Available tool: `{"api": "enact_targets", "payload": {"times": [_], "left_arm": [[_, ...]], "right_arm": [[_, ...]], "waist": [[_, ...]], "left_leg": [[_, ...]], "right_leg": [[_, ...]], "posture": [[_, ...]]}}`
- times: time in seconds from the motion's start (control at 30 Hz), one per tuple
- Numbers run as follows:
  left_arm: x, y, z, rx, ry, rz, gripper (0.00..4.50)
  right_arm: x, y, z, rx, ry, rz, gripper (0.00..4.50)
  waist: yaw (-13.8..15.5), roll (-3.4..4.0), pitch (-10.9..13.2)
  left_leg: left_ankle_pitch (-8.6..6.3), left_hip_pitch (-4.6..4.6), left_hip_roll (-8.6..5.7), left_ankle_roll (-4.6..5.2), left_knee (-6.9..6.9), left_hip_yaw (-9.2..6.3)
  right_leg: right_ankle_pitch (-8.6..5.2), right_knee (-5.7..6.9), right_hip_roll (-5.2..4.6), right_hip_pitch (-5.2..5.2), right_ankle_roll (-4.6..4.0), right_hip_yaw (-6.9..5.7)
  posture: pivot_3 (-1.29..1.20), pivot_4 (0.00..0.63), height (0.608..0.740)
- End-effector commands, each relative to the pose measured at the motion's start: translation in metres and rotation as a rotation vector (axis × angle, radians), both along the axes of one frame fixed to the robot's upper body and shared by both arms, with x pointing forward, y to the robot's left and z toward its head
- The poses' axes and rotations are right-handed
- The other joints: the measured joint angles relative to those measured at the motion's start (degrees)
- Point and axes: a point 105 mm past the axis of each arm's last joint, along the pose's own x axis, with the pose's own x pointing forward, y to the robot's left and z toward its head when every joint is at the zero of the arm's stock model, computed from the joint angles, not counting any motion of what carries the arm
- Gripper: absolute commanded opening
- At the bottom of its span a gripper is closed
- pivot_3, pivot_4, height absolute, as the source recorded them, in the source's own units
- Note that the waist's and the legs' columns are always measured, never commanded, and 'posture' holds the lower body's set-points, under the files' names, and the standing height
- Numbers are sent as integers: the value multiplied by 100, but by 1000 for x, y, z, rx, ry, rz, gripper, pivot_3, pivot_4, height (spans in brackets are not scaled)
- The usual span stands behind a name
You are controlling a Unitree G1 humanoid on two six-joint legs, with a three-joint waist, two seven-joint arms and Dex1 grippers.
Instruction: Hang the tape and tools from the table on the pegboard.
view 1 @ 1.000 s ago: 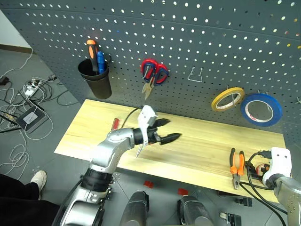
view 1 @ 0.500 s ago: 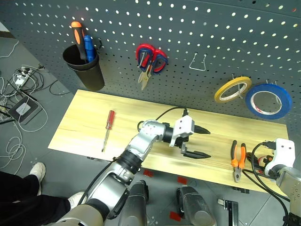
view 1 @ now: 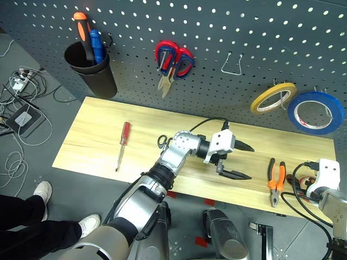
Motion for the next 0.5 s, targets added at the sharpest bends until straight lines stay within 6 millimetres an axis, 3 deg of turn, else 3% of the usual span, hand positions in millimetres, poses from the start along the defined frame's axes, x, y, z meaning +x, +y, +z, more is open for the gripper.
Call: {"api": "enact_targets", "payload": {"times": [0.03, 0.27, 0.5], "left_arm": [[-7, -5, 5, -27, -31, -34, 4475], [-15, -5, -3, 5, -51, -68, 4475], [-14, -6, 3, 3, -63, -81, 4475]], "right_arm": [[-4, -9, 0, -6, -7, -55, 4500], [-5, -15, -9, 22, 5, -109, 4500], [-9, -13, -16, 93, 22, -179, 4500]], "waist": [[5, -1, 7], [30, -3, 33], [37, -6, 48]], "left_leg": [[1, 1, 0, 1, 0, 0], [3, -8, 0, 3, 0, 0], [8, -17, 1, 8, 0, 0]], "right_leg": [[0, 0, 0, -2, 0, 0], [0, 1, 0, -5, 0, -2], [0, 1, 0, -13, 0, -4]], "posture": [[-94, 465, 740], [-89, 465, 740], [-89, 464, 740]]}}
